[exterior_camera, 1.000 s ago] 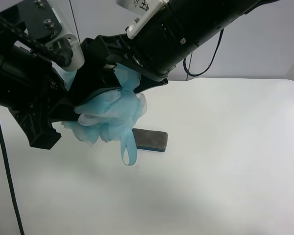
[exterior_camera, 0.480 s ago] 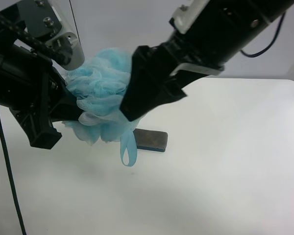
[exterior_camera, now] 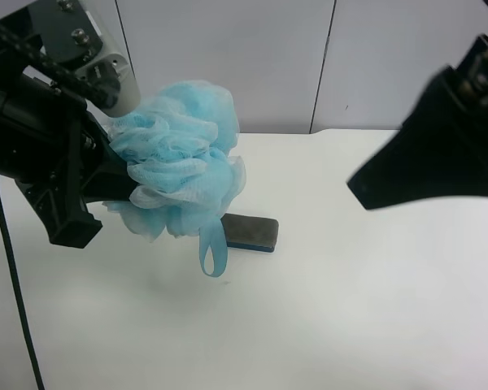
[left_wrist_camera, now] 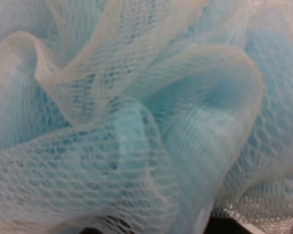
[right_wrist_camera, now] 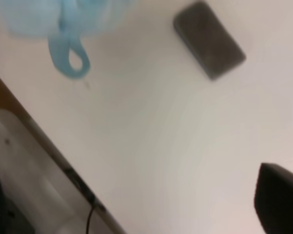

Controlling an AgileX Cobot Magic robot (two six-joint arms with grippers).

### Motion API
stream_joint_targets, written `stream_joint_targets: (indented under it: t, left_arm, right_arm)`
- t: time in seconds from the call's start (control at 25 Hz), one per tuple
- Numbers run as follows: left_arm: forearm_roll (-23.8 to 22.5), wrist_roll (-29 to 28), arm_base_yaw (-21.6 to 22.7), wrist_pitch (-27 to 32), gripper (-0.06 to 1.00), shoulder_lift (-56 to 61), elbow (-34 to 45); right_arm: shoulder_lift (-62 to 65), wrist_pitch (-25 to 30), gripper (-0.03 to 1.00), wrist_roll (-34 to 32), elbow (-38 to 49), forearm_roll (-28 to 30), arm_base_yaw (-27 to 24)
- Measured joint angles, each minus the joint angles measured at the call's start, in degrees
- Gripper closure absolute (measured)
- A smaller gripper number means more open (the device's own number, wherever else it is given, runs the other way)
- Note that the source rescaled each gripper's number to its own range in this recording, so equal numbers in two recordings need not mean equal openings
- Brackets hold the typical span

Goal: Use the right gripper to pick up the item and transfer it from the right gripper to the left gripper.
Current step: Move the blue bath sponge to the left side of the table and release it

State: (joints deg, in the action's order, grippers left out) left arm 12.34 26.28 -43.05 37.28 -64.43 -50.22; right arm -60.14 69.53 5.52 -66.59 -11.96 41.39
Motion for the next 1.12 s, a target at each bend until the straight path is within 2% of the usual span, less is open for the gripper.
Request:
stream_joint_targets:
  t: [0.32,0.6,0.68,0.84,1.12]
  left_arm:
    - [0.0,0.0,0.0,0.06,0.94,0.0,0.0]
    - [0.0,0.0,0.0,0.06,0.94,0.0,0.0]
    - [0.0,0.0,0.0,0.06,0.94,0.0,0.0]
    - [0.0,0.0,0.0,0.06,0.94,0.0,0.0]
    - [0.05,0.0,0.0,0.12,0.94,0.0,0.0]
  right_arm:
    - [20.75,0.3,-0.03,-5.97,20.55,5.97,0.0]
    - [41.43,-1.56,-0.03,-9.36,33.5,10.25,0.0]
    - [47.75,-3.88,-0.03,-9.49,36.09,10.73,0.07]
    - [51.85,-7.95,-0.03,-9.49,36.36,11.27,0.17]
    - [52.0,-8.83,-0.03,-9.49,36.36,12.74,0.17]
